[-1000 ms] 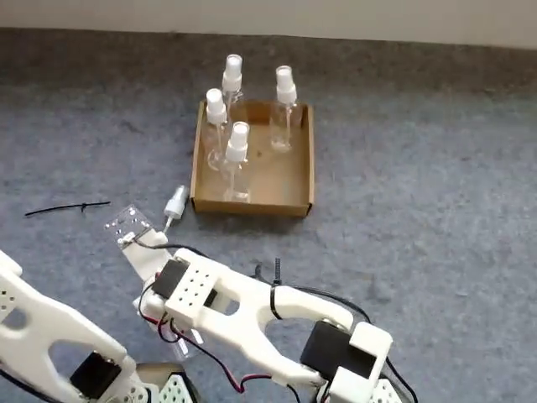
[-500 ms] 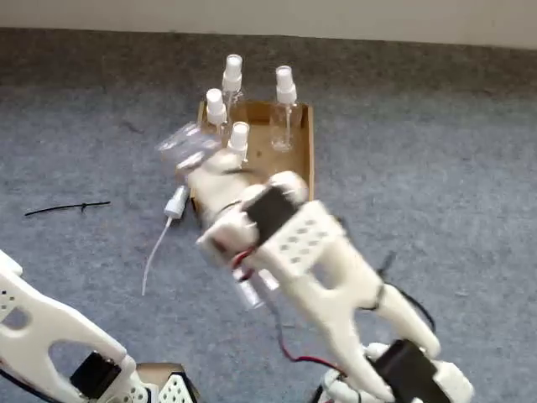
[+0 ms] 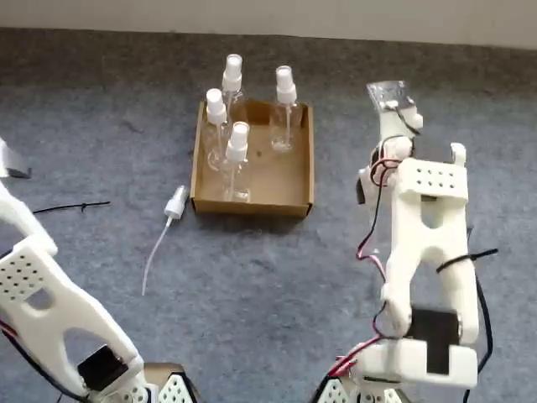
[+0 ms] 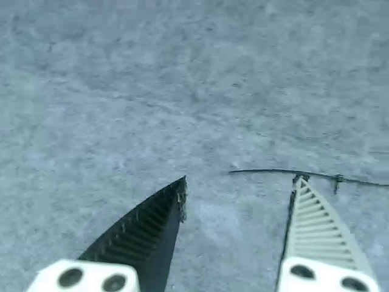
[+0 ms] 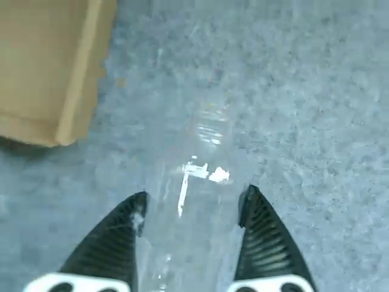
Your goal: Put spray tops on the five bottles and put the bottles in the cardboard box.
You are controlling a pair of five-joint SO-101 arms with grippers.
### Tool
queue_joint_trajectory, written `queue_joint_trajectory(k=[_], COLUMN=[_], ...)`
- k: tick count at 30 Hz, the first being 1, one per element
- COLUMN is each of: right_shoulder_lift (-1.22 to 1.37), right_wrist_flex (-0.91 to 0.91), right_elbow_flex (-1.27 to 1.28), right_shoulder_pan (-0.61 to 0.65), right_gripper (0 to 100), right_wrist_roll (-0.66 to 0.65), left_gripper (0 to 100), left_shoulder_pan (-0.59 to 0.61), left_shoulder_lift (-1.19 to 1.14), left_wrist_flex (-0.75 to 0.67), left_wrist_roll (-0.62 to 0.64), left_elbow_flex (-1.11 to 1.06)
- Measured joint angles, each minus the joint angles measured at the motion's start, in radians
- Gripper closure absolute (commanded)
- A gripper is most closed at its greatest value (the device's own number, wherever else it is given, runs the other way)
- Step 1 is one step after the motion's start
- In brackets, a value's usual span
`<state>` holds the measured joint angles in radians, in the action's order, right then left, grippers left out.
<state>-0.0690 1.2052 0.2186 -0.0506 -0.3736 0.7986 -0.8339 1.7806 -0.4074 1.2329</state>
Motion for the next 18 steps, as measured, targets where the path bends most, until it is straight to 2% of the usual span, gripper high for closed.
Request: queue_joint_trajectory(k=[5,12,15,18], right_shoulder_lift=[0.163,0.299,0.327,0.331], right_wrist_flex=[-0.201,-0.245,-0.245,-0.25], right_elbow_flex=[0.046,0.04,0.04,0.037], right_shoulder_pan=[-0.023,-0.028,-0.028,-0.028], right_gripper=[97.5,84.4,82.0,82.0], right_wrist_roll=[0.0,-0.029,-0.066,-0.077], left_gripper=[75,75,75,75], left_shoulder_pan=[-0.089,-0.288,-0.385,-0.463], left_shoulder_lift=[0.064,0.428,0.588,0.712], left_wrist_flex=[0.002,-0.017,-0.118,-0.278], left_wrist_roll=[0.005,-0.02,-0.031,-0.031], left_elbow_flex=[-0.219,-0.703,-0.939,-1.162])
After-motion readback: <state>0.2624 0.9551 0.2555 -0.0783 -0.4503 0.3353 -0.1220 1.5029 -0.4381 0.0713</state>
